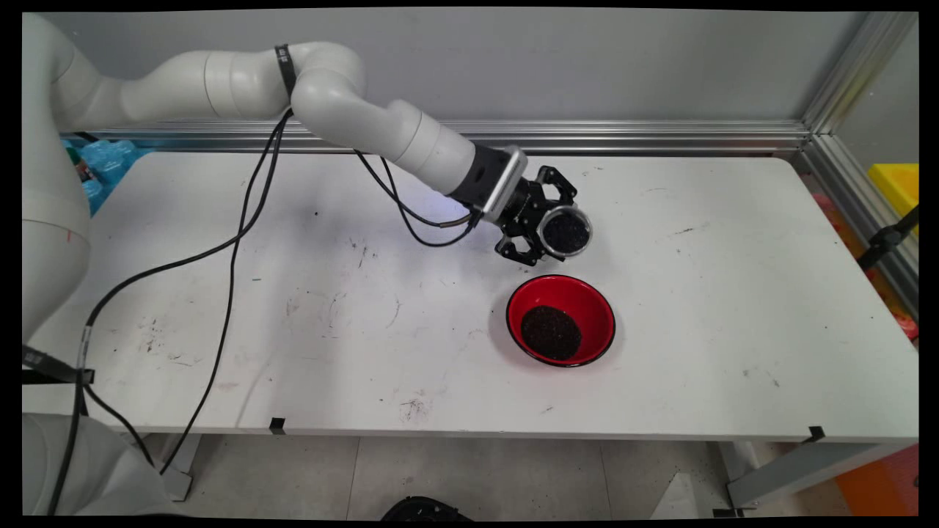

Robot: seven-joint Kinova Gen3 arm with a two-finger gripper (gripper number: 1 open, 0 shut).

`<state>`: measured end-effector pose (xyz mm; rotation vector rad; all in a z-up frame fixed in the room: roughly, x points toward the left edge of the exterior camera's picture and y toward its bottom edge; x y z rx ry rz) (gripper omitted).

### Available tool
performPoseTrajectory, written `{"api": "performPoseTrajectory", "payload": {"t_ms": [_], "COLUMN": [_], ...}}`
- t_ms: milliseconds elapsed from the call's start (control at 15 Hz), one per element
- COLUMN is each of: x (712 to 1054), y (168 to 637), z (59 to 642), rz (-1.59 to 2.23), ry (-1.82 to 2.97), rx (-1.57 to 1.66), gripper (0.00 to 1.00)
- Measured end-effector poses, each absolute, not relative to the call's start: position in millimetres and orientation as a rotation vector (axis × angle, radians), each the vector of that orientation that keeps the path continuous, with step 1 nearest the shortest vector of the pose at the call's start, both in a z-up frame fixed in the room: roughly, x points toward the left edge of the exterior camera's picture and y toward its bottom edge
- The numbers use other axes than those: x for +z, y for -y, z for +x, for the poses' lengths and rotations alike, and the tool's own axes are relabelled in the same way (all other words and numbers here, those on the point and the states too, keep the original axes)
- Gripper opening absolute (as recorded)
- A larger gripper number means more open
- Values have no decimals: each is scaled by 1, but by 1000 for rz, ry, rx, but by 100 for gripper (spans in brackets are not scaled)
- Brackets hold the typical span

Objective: Pour the black seasoning powder in the red bowl

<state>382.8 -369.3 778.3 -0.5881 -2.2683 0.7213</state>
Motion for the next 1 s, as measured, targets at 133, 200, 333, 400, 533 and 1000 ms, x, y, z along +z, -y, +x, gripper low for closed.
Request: {"api": "performPoseTrajectory", "payload": {"t_ms": [133,200,333,400,533,1000], "x": [776,775,775,774,774,774], "y": [368,368,369,370,372,379], "z": [378,376,372,370,366,354], "rz": [-659,-687,-748,-774,-831,-998], "ry": [2270,2270,2269,2269,2266,2251], "rx": [764,783,828,848,897,1050], "gripper": [0,0,0,0,0,0]}}
